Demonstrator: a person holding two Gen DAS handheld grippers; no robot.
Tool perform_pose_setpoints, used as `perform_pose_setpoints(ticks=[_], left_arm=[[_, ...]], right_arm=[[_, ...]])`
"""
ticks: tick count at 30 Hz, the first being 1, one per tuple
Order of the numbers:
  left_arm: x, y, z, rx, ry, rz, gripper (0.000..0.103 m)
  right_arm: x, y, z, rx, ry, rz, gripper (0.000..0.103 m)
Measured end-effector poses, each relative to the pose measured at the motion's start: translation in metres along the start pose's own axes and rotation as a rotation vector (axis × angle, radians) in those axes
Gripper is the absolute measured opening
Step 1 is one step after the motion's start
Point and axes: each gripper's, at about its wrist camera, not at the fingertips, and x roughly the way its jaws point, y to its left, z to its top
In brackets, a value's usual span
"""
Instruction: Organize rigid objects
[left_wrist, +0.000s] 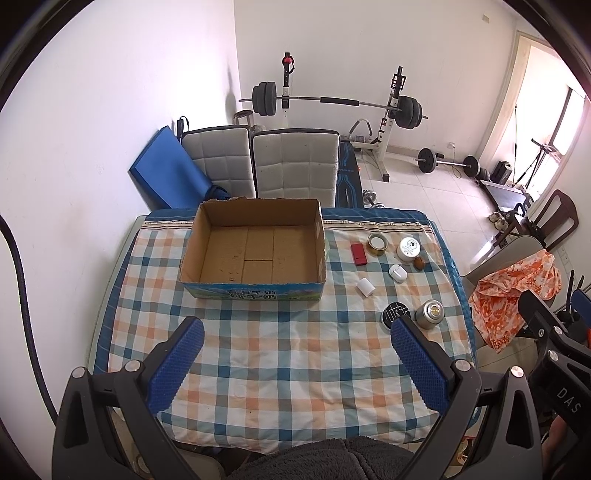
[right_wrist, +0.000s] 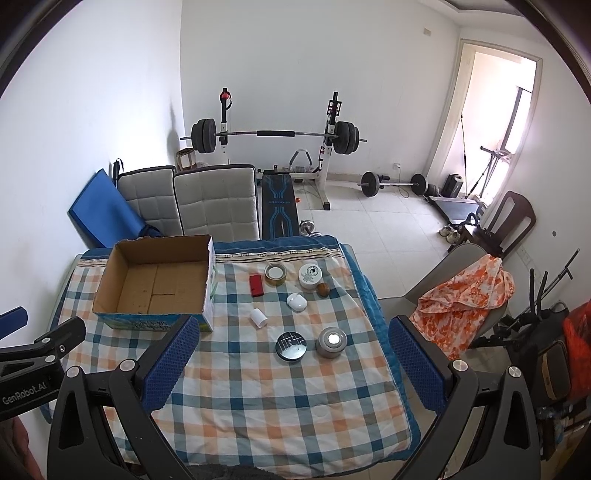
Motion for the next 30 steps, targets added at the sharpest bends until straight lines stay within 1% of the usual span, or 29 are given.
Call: perform_pose_setpoints(ticks=[12,15,17,20,23,26,28,30], left_arm=[[-0.001,0.001,-0.003,-0.001,0.0,-0.002,0.103],[0.003,-0.002,-0.001,0.0,0.006,-0.007,0.103],[0.014,-0.009,0.004,0.004,0.02,-0.016,0.103],[0.043,-0.025,0.014,0.013,0.067,-0.054,0.103],[0.086,-0.049,0.024,0.031,0.129,-0.094,0.103],[0.137,-0.077,0.031,0.048,0.194,-0.115,0.103],[0.179,-0.097,0.033,0.064,0.257,-0.104,0.103],[0.225,-0.119,0.032,0.082,0.326,-0.102,0.103]], right_arm=[[0.004,-0.002,-0.001,0.005,-0.002,0.009,0.103],[0.016,-0.009,-0.003,0.021,0.028,0.024,0.103],[0.03,-0.017,-0.004,0.035,0.062,0.029,0.103],[0.066,-0.04,-0.002,0.07,0.132,-0.002,0.103],[0.118,-0.068,-0.005,0.101,0.224,-0.047,0.103],[0.186,-0.091,-0.016,0.115,0.327,-0.067,0.103],[0.238,-0.106,-0.029,0.125,0.399,-0.074,0.103],[0.292,-0.116,-0.044,0.138,0.478,-0.057,0.103]])
